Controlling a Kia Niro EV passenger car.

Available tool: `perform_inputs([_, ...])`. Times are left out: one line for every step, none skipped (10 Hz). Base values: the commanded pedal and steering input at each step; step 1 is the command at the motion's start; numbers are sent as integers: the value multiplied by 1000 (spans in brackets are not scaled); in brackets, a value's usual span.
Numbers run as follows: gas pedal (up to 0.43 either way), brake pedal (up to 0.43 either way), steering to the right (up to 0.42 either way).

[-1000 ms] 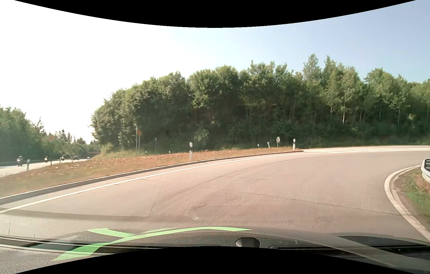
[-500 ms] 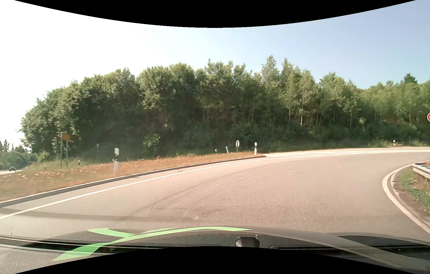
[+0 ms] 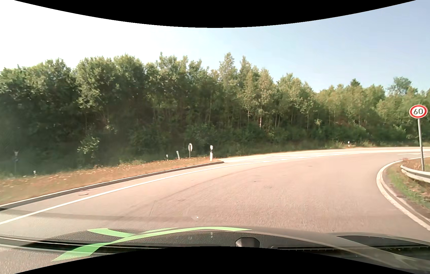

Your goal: Follow the waypoints while adhering to traffic rules and regulations

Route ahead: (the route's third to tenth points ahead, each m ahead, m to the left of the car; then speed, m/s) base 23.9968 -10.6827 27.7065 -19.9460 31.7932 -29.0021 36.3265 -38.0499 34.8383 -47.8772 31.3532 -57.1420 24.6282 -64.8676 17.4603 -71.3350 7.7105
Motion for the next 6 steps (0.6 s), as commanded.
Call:
perform_inputs([150, 0, 193])
perform_inputs([150, 0, 189])
perform_inputs([157, 0, 186])
perform_inputs([157, 0, 184])
perform_inputs([169, 0, 182])
perform_inputs([177, 0, 181])
